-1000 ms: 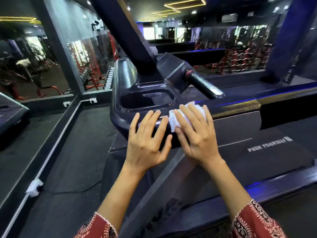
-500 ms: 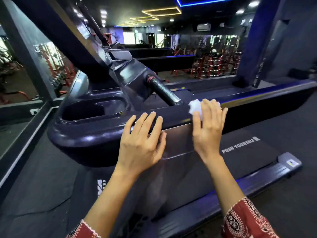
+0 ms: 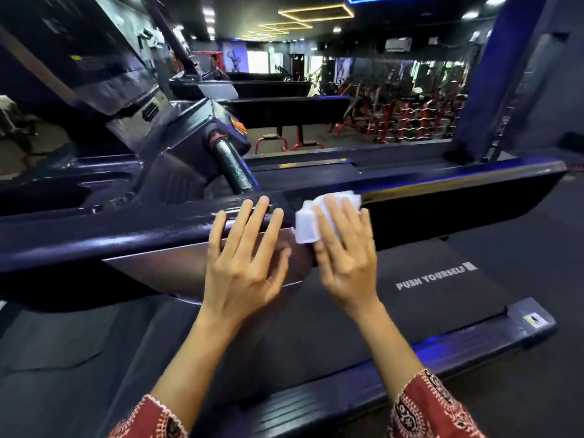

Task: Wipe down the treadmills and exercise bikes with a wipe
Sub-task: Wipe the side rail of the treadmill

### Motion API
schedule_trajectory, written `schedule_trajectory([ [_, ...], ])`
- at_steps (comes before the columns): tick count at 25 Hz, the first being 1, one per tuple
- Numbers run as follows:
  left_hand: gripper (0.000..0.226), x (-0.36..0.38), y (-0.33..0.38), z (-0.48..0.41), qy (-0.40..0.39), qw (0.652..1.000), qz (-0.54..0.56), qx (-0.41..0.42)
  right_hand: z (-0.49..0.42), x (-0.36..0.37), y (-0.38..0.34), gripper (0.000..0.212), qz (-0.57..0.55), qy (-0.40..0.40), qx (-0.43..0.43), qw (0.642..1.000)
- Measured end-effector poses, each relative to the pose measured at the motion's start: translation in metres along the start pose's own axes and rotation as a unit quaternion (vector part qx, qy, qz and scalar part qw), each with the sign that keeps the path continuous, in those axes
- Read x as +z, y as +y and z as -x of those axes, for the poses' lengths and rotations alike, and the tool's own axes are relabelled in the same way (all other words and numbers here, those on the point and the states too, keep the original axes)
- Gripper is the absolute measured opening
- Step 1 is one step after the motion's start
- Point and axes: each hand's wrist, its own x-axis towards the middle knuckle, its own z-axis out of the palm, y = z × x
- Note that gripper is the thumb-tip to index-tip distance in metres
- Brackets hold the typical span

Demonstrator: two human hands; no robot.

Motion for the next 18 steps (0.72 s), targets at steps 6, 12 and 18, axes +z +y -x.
schedule_trajectory([
  [6, 0.067, -0.002, 0.005, 0.043, -0.050, 0.996, -0.069, -0.015, 0.042, 0.015, 0.004, 0.040, -0.039, -0.007, -0.024, 0.999],
  [12, 0.069, -0.026, -0.011, 0.079, -0.103, 0.990, -0.087, -0.031, 0.039, 0.028, -0.037, 0.048, -0.119, -0.037, 0.073, 0.989],
  [18, 0.071, -0.044, -0.035, 0.096, -0.107, 0.988, -0.080, -0.084, 0.051, 0.027, -0.042, 0.042, -0.059, -0.038, 0.109, 0.992],
])
